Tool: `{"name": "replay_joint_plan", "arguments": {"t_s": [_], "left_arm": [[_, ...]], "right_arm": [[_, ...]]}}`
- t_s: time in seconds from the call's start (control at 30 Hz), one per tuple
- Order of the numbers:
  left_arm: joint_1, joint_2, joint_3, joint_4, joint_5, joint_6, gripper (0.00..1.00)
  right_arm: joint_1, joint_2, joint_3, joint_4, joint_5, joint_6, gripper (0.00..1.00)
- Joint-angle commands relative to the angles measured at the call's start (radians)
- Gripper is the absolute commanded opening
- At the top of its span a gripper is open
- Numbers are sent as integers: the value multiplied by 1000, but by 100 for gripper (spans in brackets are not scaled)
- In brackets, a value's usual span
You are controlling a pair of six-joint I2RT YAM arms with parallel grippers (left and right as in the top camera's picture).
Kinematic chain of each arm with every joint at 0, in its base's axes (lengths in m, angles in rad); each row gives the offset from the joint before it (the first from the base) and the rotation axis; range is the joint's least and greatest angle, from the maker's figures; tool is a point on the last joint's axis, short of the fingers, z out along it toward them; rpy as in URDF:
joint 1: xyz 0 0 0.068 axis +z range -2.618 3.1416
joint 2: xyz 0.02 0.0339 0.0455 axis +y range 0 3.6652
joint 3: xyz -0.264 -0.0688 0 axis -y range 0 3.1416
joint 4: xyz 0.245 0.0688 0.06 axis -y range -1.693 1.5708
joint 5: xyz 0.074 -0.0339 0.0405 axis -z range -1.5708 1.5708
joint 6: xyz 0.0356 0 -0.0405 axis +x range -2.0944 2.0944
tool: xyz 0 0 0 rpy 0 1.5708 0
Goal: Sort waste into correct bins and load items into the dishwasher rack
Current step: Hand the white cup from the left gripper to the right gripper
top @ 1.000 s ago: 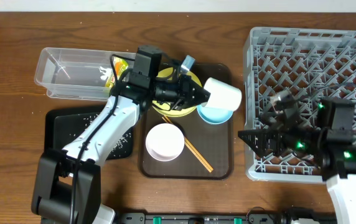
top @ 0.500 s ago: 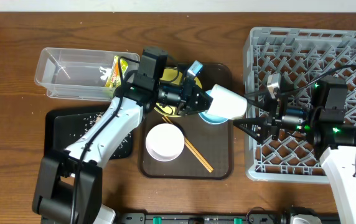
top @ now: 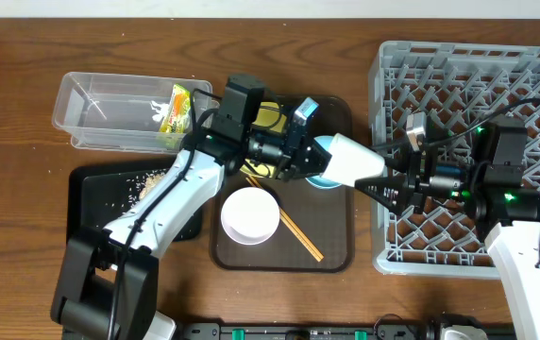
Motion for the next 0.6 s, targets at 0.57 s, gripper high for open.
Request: {"name": "replay_joint_plan", "arguments": {"t_s": [0.57], "left_arm": [[-4, 0, 4, 40, -26, 48, 29]], "right_arm": [[14, 6, 5, 26, 65, 19, 49]]}}
